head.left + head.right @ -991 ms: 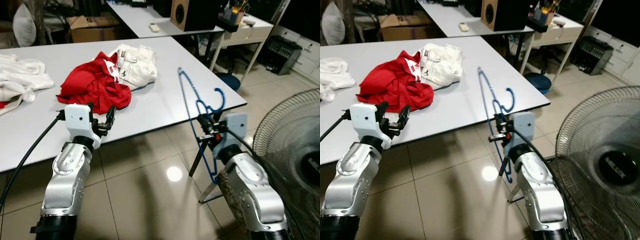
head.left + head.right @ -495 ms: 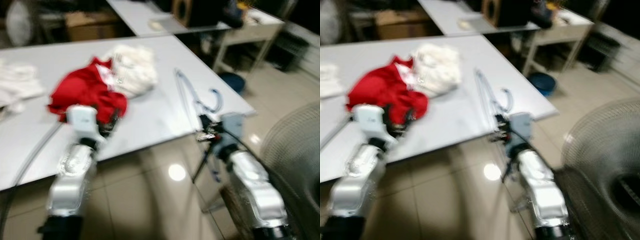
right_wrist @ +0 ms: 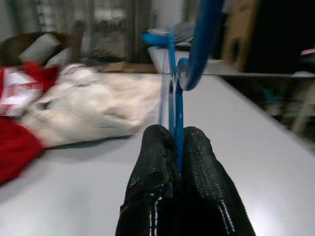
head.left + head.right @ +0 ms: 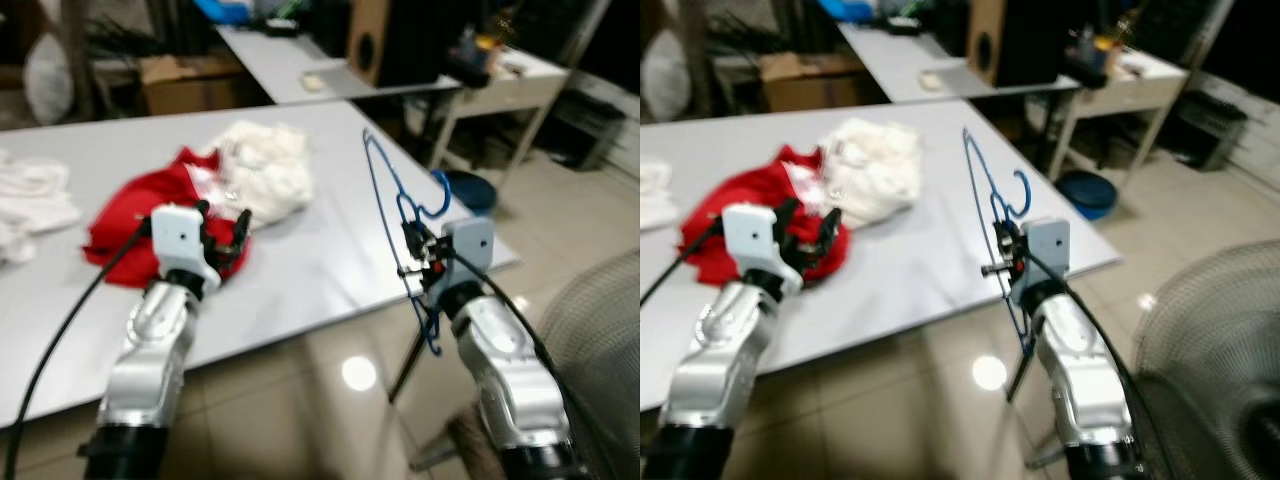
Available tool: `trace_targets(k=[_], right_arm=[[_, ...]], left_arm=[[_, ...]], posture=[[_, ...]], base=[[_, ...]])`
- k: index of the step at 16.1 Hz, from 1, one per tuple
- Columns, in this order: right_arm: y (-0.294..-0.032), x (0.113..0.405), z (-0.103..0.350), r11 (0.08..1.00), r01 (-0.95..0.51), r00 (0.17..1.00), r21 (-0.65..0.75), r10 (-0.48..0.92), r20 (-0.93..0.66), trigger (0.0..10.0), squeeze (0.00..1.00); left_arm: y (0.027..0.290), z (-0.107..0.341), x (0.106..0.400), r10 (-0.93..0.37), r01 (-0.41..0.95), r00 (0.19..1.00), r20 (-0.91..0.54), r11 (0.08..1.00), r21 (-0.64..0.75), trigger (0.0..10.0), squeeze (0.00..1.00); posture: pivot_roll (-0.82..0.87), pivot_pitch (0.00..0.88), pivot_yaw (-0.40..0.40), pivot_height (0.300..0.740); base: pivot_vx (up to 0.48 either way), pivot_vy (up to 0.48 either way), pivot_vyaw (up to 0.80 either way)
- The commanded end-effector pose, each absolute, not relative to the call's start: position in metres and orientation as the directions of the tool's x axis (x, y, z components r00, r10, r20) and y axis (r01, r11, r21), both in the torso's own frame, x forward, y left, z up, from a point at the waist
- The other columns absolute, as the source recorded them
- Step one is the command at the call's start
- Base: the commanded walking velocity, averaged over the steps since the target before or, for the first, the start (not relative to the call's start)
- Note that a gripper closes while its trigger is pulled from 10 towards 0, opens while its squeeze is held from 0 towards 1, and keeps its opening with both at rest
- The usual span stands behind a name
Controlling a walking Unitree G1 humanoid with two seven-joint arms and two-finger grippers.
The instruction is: Hang hanger
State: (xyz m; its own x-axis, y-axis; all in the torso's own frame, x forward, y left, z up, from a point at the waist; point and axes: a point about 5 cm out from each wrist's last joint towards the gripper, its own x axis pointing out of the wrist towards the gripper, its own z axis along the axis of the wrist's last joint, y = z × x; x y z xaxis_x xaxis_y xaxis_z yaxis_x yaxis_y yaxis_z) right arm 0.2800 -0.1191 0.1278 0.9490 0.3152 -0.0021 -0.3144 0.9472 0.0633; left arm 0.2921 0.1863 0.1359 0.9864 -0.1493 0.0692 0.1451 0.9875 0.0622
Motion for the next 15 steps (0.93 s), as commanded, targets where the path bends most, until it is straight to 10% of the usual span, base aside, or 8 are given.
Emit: trace_targets(k=[1,3,5,15], right_arm=[[-0.125,0.280,0.131,0.955,-0.294,0.956,0.047,0.294,0.016,10.0,0.00],[-0.125,0.281,0.132,0.954,-0.297,0.955,0.046,0.297,0.018,10.0,0.00],[-0.127,0.282,0.133,0.956,-0.289,0.957,0.050,0.288,0.024,10.0,0.00],[-0.141,0.292,0.133,0.966,-0.249,0.968,0.068,0.248,0.021,10.0,0.00]], left_arm=[[0.182,0.135,0.294,-0.166,0.163,0.984,0.063,0.985,0.057,10.0,0.46],[0.181,0.134,0.296,-0.170,0.167,0.984,0.061,0.985,0.054,10.0,0.46],[0.170,0.131,0.295,-0.247,0.244,0.968,0.036,0.968,0.065,10.0,0.00],[0.177,0.133,0.298,-0.251,0.249,0.967,0.035,0.966,0.064,10.0,0.00]], posture=[[-0.04,0.000,-0.043,0.740],[-0.04,0.000,-0.042,0.740],[-0.05,0.000,-0.042,0.740],[-0.03,0.000,-0.041,0.740]], base=[[0.420,0.000,0.00],[0.399,0.000,0.00],[0.000,0.000,0.00],[0.000,0.327,-0.32]])
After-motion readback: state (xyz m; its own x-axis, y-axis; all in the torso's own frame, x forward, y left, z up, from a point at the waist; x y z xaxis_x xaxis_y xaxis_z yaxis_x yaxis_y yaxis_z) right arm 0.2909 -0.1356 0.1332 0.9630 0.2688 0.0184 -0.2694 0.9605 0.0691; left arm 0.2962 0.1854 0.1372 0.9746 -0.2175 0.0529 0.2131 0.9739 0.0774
